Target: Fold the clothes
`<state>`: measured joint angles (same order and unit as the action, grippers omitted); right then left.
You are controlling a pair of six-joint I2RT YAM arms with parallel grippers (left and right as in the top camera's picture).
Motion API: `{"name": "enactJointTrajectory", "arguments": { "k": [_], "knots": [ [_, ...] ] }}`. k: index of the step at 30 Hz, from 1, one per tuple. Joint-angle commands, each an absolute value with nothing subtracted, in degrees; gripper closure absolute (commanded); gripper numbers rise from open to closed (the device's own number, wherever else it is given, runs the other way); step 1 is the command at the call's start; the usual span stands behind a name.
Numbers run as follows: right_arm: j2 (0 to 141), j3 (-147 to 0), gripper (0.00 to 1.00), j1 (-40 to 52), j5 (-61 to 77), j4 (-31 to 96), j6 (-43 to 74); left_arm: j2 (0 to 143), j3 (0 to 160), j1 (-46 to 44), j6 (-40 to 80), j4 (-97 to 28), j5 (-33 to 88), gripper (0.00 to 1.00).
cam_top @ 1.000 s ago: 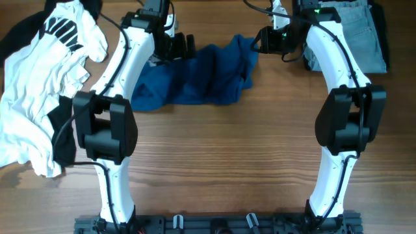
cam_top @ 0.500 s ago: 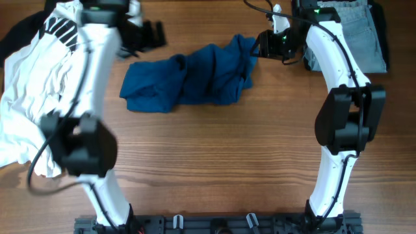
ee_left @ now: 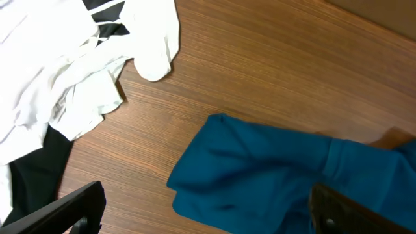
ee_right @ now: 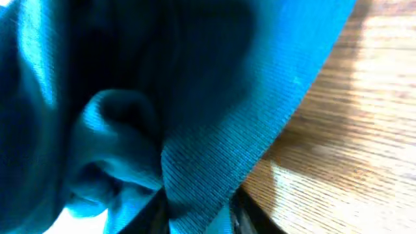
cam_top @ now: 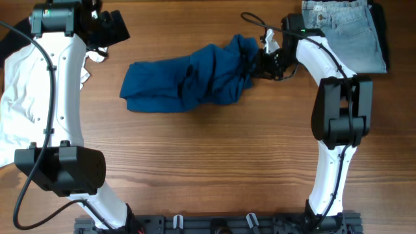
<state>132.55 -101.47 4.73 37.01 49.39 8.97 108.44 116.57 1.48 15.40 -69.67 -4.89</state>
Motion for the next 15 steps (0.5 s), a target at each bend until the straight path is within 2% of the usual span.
{"name": "enactJointTrajectory", "arguments": {
  "k": [1,3,9,15],
  "knots": [
    [133.6,-101.1,0.96,4.1,38.4,46.7,9.2,109.7,116.4,1.8,15.5,-69.6,-5.9,0.0],
    [133.3,-102.2,0.96,1.5,37.2,47.4,8.9,111.0,116.3,1.8,15.5,-70.1,-5.9,0.0],
    [126.2,-105.4,0.96,-10.4,36.7,59.0,-2.1,114.2,116.3,1.8,15.5,-71.2,-5.9,0.0],
    [117.1,-105.4,0.96,-7.9,35.8,61.1,-6.5,114.3,116.3,1.8,15.5,-71.2,-5.9,0.0]
  ]
}}
